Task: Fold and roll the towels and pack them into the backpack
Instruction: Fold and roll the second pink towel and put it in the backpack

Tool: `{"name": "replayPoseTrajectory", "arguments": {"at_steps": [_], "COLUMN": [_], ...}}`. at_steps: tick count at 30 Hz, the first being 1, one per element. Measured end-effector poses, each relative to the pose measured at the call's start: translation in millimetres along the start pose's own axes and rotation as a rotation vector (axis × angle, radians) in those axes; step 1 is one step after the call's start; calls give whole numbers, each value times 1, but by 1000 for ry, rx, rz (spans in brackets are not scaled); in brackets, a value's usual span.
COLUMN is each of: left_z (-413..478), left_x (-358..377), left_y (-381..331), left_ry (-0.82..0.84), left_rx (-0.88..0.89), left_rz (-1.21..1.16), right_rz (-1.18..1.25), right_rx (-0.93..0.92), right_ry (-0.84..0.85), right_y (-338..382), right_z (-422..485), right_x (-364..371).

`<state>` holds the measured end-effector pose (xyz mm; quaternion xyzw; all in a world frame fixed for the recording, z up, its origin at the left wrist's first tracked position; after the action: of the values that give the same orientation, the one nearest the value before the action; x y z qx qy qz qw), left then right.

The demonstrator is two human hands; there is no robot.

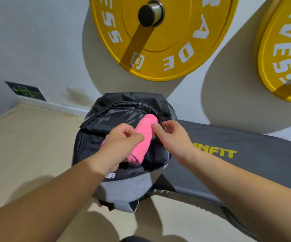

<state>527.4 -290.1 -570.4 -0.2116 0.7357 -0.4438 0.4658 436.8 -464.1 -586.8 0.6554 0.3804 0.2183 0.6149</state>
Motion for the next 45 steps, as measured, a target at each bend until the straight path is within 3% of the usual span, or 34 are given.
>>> {"name": "replayPoseTrajectory", "arguments": {"at_steps": [3, 6, 8, 13, 21, 24, 28, 31, 34, 36, 38, 39, 41, 43, 45], "left_z": [17, 27, 36, 49, 44, 48, 63, 76, 86, 76, 52, 37, 14, 2, -1], "left_x": [-65, -98, -95, -56, -17, -36, -59, -50, -48, -48, -34, -17, 34, 84, 115], "left_y": [41, 87, 115, 135, 119, 113, 109, 117, 119, 101, 68, 50, 25, 15, 9], "left_ry": [-282, -334, -273, -138, -104, -214, -305, -239, -199, -291, -400, -372, -161, 12, 22], "left_rx": [-79, -152, -211, -193, -183, -180, -202, -179, -142, -42, 234, 404, 682, 862, 970], "left_rz": [77, 360, 450, 396, 323, 275, 244, 298, 508, 692, 734, 717, 741, 887, 1062], "right_rz": [-592, -1008, -1150, -1231, -1232, -847, -300, -121, -158, -243, -210, -163, -198, -367, -452], "right_rx": [-416, -611, -644, -697, -463, -496, -376, -149, -65, -36, 11, 40, 63, -6, -102], "right_ry": [73, 167, 184, 117, 125, 144, -115, -126, -129, -104, 6, 65, 147, 160, 137], "right_y": [6, -16, -29, -32, -35, -24, -15, -28, -34, -36, -41, -43, -46, -44, -40], "right_z": [-3, -5, 0, 13, 20, 20, 40, 55, 60, 59, 56, 53, 50, 49, 48], "right_x": [33, 63, 69, 47, -14, -9, -19, -18, -23, -28, -29, -30, -30, -29, -26]}}
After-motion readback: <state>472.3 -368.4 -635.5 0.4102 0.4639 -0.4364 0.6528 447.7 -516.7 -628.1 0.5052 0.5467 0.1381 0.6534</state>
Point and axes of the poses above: each hand's wrist, its own z-axis towards the middle knuckle, its own x-axis out of the palm, y = z × x, the point moved 7 cm from there along z, towards the middle knuckle, and after that the axes turned 12 degrees about z, right-handed, at the moved point
